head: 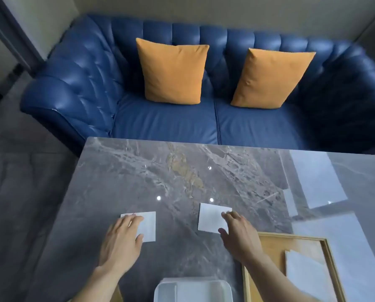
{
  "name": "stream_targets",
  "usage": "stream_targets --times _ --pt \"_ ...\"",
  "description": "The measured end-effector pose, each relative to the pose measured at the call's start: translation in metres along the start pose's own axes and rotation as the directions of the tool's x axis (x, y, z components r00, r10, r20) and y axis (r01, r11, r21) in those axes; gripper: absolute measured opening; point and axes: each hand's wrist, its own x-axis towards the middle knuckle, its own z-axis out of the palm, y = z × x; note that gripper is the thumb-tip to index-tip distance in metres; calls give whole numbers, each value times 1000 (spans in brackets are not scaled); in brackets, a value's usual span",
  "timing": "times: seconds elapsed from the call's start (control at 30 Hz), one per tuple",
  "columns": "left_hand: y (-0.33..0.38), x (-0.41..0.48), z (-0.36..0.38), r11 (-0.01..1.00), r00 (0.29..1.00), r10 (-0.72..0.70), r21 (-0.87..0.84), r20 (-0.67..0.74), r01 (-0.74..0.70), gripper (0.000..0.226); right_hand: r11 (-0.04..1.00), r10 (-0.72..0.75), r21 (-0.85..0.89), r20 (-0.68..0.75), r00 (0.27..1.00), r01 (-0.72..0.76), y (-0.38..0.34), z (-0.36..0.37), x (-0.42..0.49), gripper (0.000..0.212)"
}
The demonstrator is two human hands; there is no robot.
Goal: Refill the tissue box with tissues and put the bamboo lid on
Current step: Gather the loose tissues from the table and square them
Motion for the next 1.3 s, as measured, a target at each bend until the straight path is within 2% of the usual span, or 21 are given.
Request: stream_targets --times 0.13,0.37,0.5,0.6,0.73,0.87,1.0,1.1,1.2,1.3 --pt "3 -1 9 1000 1000 -8 -7 14 8 44 996 55 69 -48 997 -51 1 9 12 51" --pt "5 -2 26 999 999 39 -6 -23 -39 44 999 39 28 -85 996 -37 10 28 35 54" --pt "15 -2 30 995 995 101 -2 -13 -101 42 998 67 0 -147 987 -67 10 37 41 48" --pt "22 0 34 990 990 139 -27 0 -139 40 997 68 -24 -193 979 -74 11 43 44 34" --pt "28 1 37 975 977 214 -63 21 -212 41 994 101 48 -197 975 -93 11 43 42 14" --pt "30 -1 32 969 974 224 -106 -23 -225 38 971 104 232 -170 980 -62 5 33 39 15" --pt "22 -2 23 977 996 59 -200 -72 -72 24 848 64 530 -58 996 -23 -18 12 40 17" --pt "13 -2 15 959 995 -71 -280 -69 48 21 669 32 740 66 997 -70 -44 10 37 12" --pt "8 0 9 868 971 -239 -452 -21 204 16 527 5 836 176 984 -152 -68 20 35 11" --pt "3 3 9 840 951 -310 -464 13 280 13 455 -13 873 204 979 -176 -83 23 33 9"
